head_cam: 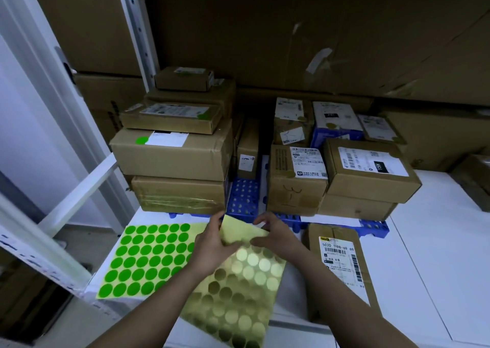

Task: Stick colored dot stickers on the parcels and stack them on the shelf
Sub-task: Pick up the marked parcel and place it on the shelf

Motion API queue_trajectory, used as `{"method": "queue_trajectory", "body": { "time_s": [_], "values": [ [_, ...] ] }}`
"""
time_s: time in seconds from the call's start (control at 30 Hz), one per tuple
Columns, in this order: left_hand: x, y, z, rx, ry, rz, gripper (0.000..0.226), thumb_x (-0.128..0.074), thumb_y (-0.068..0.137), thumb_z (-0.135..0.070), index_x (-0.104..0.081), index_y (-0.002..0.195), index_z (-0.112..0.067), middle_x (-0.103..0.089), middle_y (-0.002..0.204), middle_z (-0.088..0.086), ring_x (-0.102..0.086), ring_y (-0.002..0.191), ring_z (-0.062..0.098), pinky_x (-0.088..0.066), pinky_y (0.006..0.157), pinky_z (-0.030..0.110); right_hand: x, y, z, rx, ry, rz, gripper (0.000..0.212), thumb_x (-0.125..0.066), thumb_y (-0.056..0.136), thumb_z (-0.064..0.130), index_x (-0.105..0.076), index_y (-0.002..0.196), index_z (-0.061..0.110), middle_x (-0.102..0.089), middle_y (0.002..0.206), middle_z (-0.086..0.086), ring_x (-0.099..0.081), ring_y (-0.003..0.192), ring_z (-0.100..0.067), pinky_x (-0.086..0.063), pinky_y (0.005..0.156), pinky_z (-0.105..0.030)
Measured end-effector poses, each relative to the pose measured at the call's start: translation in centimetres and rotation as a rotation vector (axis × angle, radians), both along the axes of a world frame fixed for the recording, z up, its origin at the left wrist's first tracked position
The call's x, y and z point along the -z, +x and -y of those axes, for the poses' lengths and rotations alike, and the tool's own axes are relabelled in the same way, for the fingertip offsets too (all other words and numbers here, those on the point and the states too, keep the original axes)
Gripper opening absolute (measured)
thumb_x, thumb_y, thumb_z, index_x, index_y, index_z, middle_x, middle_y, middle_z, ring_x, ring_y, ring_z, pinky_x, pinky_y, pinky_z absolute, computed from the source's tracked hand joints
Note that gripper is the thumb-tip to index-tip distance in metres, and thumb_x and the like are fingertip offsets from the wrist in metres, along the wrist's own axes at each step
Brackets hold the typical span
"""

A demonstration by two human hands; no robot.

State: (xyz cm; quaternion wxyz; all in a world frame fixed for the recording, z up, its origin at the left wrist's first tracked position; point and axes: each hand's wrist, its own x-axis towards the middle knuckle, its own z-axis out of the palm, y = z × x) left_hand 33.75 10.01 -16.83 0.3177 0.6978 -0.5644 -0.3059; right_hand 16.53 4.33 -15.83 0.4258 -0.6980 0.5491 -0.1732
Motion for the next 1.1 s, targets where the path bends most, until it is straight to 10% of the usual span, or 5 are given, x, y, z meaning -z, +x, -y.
{"method": "queue_trajectory", "body": {
  "time_s": [0.1, 0.33, 0.67, 1.1],
  "values": [
    [-0.7, -0.2, 0.4, -0.03, 0.065, -0.315, 0.058, -0.077, 0.077, -0.013, -0.038, 0.119, -0.022, -0.06, 0.115, 0.003, -0.061, 0.095, 0.011, -0.05, 0.069, 0.018, -1.3, -1.1, 0.1, -0.019, -0.025, 0.112, 0.03, -0.077, 0.078, 0.013, -0.058, 0.1, 0.021, -0.064, 0.1, 0.002, -0.063, 0.094, -0.016, -0.05, 0.075, -0.028],
    [-3.6, -0.2, 1.1, 0.019, 0.189, -0.602, 0.028, -0.075, 0.079, -0.013, -0.063, 0.104, -0.017, -0.074, 0.093, 0.003, -0.071, 0.081, 0.018, -0.055, 0.068, 0.028, -2.8, -1.6, -0.6, 0.024, -0.15, 0.353, 0.031, -0.073, 0.082, 0.01, -0.059, 0.106, 0.022, -0.064, 0.104, 0.008, -0.062, 0.093, -0.003, -0.051, 0.071, -0.015],
    [-3.8, 0.0, 2.1, 0.046, 0.252, -0.686, 0.035, -0.077, 0.076, -0.015, -0.066, 0.109, -0.011, -0.074, 0.097, 0.01, -0.07, 0.089, 0.028, -0.054, 0.074, 0.035, -0.7, -1.1, -1.9, 0.048, -1.121, -0.237, 0.032, -0.06, 0.083, 0.042, -0.068, 0.109, 0.024, -0.059, 0.116, 0.005, -0.048, 0.101, -0.014, -0.027, 0.078, -0.027],
    [-3.9, -0.2, 2.1, 0.063, 0.229, -0.749, 0.03, -0.07, 0.081, -0.004, -0.064, 0.11, -0.008, -0.072, 0.1, 0.014, -0.069, 0.083, 0.024, -0.055, 0.075, 0.034, 0.2, -0.5, -1.7, 0.18, -1.029, -0.143, 0.024, -0.057, 0.085, 0.046, -0.073, 0.091, 0.029, -0.067, 0.09, 0.016, -0.05, 0.091, -0.01, -0.029, 0.071, -0.026]
  ]
}}
